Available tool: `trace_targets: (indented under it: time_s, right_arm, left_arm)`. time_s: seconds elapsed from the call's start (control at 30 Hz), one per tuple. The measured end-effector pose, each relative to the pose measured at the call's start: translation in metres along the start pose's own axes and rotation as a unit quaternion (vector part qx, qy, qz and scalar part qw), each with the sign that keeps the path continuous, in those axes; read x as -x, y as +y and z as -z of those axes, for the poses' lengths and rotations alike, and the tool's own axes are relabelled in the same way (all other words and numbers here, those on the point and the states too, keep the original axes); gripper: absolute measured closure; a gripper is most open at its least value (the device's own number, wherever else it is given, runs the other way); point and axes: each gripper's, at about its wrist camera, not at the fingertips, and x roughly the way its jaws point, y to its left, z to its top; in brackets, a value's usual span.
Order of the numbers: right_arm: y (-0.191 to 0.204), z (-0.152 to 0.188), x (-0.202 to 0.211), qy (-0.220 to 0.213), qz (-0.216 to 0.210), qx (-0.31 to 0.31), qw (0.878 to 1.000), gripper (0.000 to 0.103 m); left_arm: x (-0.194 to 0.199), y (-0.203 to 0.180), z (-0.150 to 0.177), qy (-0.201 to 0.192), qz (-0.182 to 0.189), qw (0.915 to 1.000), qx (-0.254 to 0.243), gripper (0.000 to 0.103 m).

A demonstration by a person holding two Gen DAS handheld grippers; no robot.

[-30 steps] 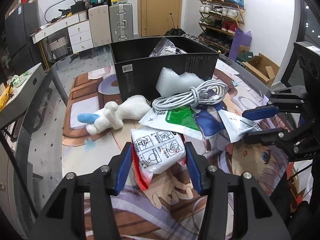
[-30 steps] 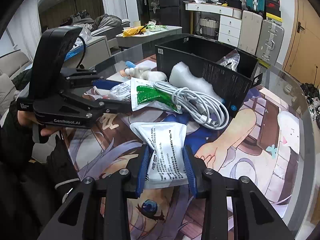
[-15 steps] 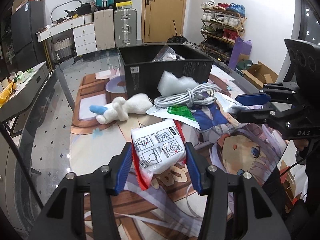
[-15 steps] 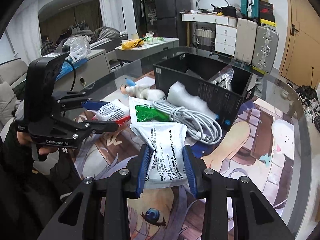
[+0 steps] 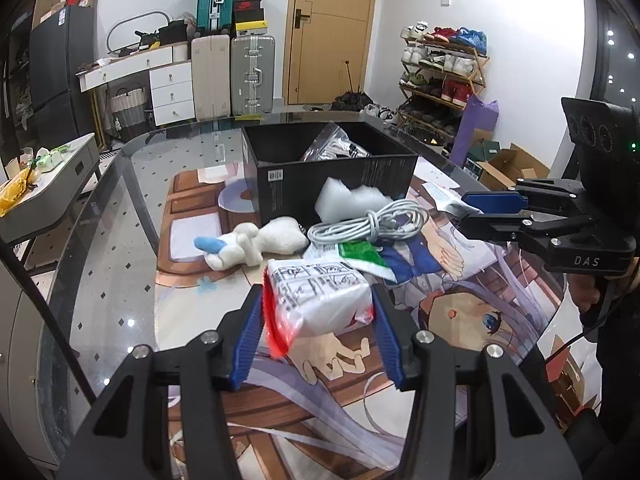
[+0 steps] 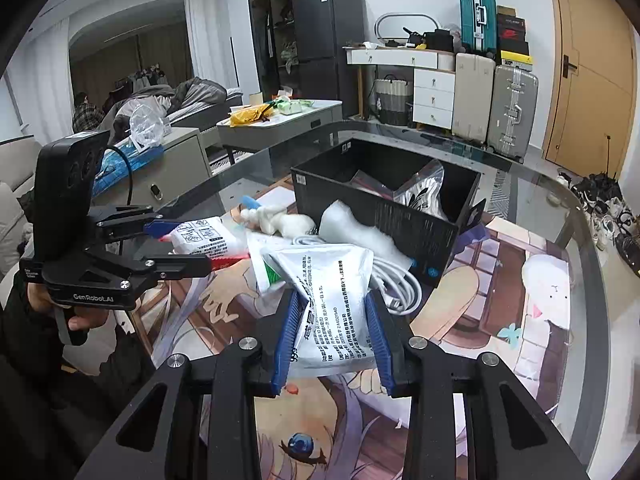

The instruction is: Organize soft objects

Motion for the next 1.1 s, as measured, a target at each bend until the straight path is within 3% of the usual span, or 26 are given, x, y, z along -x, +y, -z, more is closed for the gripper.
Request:
trace_targets:
  time_s: [0.57,1.1]
  right_arm:
    - [-0.008,-0.013,0.0,-0.029,0.032,-0.021,0.999,0.068]
    - [-0.013,-0.042,-0.002,-0.05,0.065,-0.039,0.996,0.068]
  left_arm:
    - [0.005,0.009,-0.009,-0.037,0.002,0.9989,0.027,0.052]
    - [-0.005,0.004,-0.055,-0.088,0.013,0.9957,0.028,0.052]
